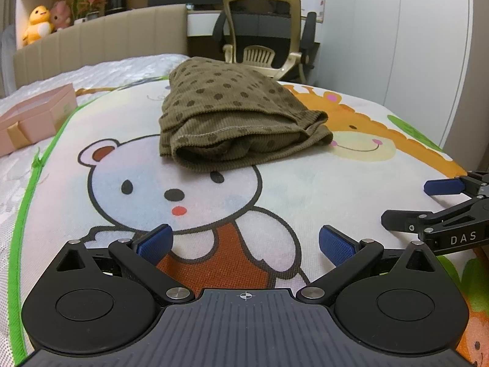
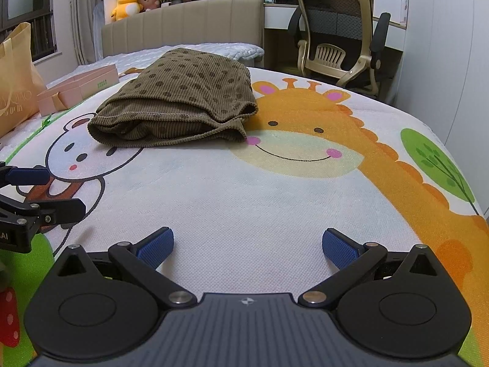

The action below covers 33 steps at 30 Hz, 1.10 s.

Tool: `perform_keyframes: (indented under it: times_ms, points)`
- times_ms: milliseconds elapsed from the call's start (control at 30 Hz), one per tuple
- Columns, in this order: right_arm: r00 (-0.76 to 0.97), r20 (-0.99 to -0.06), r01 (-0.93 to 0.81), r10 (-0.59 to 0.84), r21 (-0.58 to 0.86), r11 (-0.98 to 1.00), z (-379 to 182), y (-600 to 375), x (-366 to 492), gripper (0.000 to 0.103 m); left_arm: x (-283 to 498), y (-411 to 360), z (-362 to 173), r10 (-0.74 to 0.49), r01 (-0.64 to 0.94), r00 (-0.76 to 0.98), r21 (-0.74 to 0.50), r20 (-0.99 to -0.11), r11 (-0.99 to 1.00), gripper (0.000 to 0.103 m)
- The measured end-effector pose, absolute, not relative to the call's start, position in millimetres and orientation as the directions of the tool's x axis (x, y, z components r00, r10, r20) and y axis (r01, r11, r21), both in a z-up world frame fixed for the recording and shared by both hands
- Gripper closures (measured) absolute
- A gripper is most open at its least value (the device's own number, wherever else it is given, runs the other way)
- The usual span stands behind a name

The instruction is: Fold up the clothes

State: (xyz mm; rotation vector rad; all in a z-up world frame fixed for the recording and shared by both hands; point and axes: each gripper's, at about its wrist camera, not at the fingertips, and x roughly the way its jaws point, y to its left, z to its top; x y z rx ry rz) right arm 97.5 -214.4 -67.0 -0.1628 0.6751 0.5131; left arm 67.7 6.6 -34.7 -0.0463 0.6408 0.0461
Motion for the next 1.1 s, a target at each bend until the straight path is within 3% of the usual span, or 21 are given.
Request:
perform_keyframes:
  times_ms: [1100]
  points:
    - [0.662,-0.634,-0.503,0.400,0.020,0.864,-67,-214,97,0.000,57,0,-31,0.043,-0.042,0.843,0.015,-0.535,0.999,0.000]
